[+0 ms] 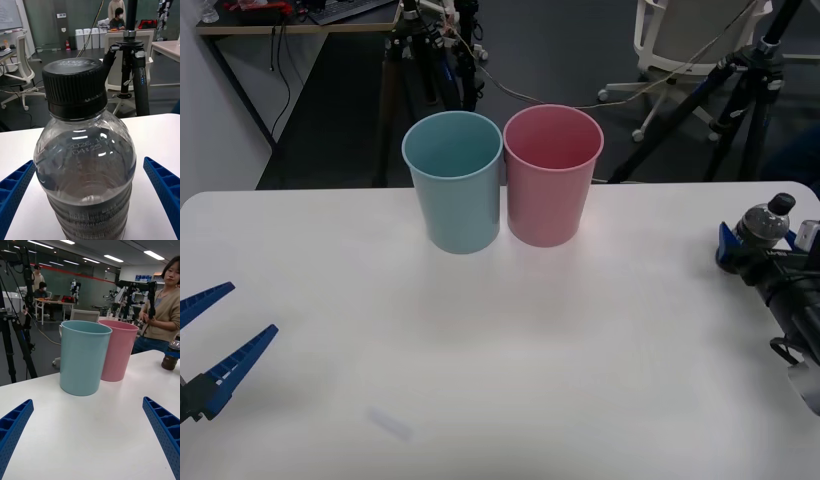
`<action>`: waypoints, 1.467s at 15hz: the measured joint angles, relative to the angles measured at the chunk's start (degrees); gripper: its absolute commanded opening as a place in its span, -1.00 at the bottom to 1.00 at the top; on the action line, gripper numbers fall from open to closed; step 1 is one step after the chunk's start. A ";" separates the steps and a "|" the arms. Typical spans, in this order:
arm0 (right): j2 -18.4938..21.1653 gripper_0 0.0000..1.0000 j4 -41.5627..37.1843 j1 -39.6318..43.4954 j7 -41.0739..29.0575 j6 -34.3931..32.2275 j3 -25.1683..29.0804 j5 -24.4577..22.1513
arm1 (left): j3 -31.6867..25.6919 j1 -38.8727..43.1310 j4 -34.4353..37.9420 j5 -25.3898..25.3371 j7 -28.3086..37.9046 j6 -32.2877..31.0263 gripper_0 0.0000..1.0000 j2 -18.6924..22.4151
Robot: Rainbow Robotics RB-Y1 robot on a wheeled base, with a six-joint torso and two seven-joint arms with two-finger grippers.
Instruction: Grasp the object on the table and drop it into the matching bin: aluminum can to the light blue bin, PET bottle to the pink bin.
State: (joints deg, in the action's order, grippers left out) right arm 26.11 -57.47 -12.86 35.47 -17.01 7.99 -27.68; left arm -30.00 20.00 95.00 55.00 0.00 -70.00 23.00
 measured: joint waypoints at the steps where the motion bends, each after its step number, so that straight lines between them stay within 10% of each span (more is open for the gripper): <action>1: -0.19 1.00 0.00 -0.22 0.06 0.39 0.00 0.00 | 0.00 0.00 0.00 0.00 0.00 0.00 1.00 0.00; 20: -1.34 1.00 0.02 -2.68 4.93 5.24 -0.14 -1.25 | 0.00 0.00 0.00 0.00 0.00 0.00 1.00 0.00; 21: -1.40 0.85 0.01 -2.72 4.95 5.38 -0.23 -1.36 | 0.00 0.00 0.00 0.00 0.00 0.00 1.00 0.00; 22: -1.41 -0.35 0.01 -2.77 4.96 5.41 -0.25 -1.59 | 0.00 0.00 0.00 0.00 0.00 0.00 1.00 0.00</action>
State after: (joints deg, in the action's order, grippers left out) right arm 24.70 -57.47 -15.64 40.43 -11.61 7.74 -29.26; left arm -30.00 20.00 95.00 55.00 0.00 -70.00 23.00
